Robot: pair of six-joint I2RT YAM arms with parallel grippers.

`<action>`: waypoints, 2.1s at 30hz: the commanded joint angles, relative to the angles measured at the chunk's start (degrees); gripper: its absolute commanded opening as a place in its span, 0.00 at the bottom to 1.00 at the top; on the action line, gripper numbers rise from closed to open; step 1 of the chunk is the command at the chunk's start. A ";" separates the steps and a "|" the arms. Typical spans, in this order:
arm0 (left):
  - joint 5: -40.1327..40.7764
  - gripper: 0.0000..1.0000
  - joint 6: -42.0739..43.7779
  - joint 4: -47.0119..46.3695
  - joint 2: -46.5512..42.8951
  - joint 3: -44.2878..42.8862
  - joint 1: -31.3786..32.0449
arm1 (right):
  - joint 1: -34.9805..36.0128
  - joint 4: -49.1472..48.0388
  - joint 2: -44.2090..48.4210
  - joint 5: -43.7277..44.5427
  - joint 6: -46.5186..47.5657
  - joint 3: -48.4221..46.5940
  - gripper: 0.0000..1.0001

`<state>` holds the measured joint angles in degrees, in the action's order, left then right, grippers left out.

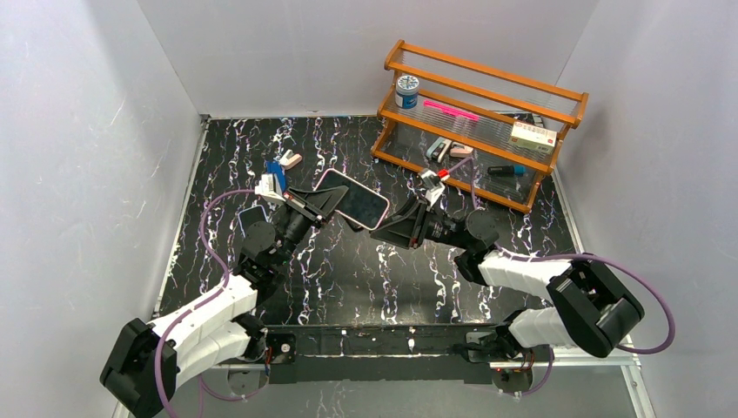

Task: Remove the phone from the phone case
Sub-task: Remove the phone case from the phone.

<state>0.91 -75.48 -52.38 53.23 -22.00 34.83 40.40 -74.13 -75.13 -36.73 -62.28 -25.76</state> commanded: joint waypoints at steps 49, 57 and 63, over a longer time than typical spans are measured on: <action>-8.83 0.00 -4.57 1.51 -2.37 -2.26 -5.50 | -0.09 -2.42 -1.11 -5.54 16.51 -3.64 0.62; -9.40 0.00 -7.05 1.49 -3.05 -1.69 -5.47 | -0.08 -2.43 -3.55 -5.31 17.12 -5.61 0.53; -9.42 0.00 -8.45 1.58 -3.37 -1.28 -5.14 | -0.11 -2.51 -5.51 -4.79 17.94 -6.76 0.45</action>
<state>-7.92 -81.67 -47.00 51.88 -21.50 29.41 40.25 -72.84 -79.70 -41.80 -45.28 -29.71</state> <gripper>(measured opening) 0.123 0.474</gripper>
